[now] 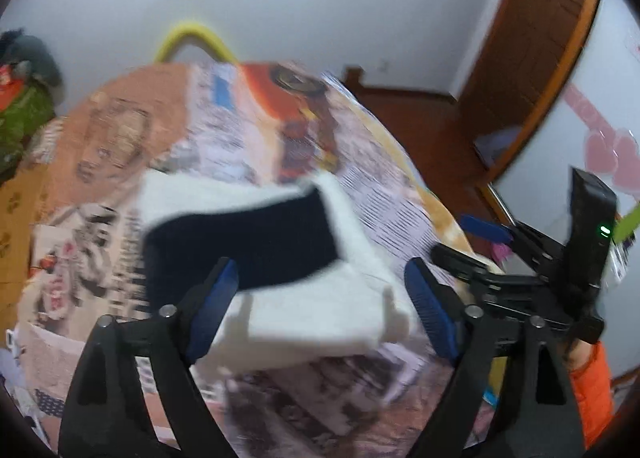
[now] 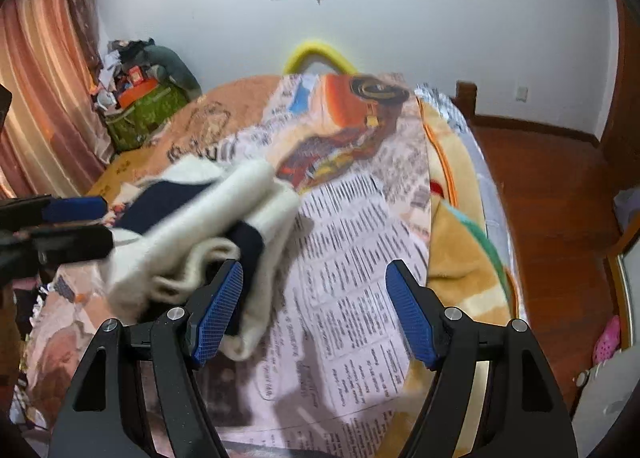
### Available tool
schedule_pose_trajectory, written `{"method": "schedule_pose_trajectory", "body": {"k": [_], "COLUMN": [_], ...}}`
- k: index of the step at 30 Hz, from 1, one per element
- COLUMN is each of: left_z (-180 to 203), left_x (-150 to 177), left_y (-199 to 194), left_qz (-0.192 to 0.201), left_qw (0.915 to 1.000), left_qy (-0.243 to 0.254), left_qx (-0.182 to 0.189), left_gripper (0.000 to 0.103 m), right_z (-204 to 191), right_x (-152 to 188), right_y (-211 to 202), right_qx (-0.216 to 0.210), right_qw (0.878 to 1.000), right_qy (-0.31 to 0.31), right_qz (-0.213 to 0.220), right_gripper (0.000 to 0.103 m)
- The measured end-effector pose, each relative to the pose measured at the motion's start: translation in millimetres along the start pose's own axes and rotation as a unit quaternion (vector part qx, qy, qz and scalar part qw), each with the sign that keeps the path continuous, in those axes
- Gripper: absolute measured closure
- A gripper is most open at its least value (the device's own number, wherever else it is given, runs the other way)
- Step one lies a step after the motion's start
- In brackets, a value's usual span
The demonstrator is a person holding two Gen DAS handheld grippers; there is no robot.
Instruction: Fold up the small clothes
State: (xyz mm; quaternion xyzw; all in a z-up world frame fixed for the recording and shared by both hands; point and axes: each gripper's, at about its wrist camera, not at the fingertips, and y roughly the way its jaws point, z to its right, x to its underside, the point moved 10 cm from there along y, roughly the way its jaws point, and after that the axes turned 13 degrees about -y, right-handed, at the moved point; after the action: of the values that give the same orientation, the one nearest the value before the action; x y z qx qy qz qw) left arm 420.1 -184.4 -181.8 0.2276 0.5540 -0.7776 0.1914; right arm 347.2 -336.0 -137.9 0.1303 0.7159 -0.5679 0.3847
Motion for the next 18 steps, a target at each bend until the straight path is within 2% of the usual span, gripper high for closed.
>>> {"method": "schedule_pose_trajectory", "body": {"k": [3,8,10,14,18], "left_z": [-43.9,-112.0,-127.9,-141.8,-142.1], "left_x": [-18.8,-27.5,-19.5,10.1,33.1], "left_y": [-11.4,-5.9,7.5,48.2,70.1], "left_qz": [0.033,0.044,0.025,-0.036,-0.055], "left_qw": [0.9979,0.9898,0.9891,0.9906,0.9910], "left_qy": [-0.012,-0.025,-0.024,-0.025,-0.018], "left_qx": [-0.055,-0.133,-0.143,-0.130,-0.121], "left_gripper": [0.014,0.011,0.011,0.011,0.006], "right_z": [-15.9,-54.4,-69.8,-83.2,-77.9], "right_x": [-20.2,-47.2,-50.3,-38.7,-8.0], "right_y": [-4.3,9.1,23.0,52.7,75.1], "right_qx": [-0.011,-0.039,-0.046,-0.052,-0.045], "right_qw": [1.000,0.998,0.997,0.997,0.996], "right_qy": [-0.012,-0.037,-0.051,-0.061,-0.056], "right_qz": [0.020,0.036,0.030,-0.001,-0.045], "right_gripper": [0.032,0.032,0.032,0.032,0.032]}}
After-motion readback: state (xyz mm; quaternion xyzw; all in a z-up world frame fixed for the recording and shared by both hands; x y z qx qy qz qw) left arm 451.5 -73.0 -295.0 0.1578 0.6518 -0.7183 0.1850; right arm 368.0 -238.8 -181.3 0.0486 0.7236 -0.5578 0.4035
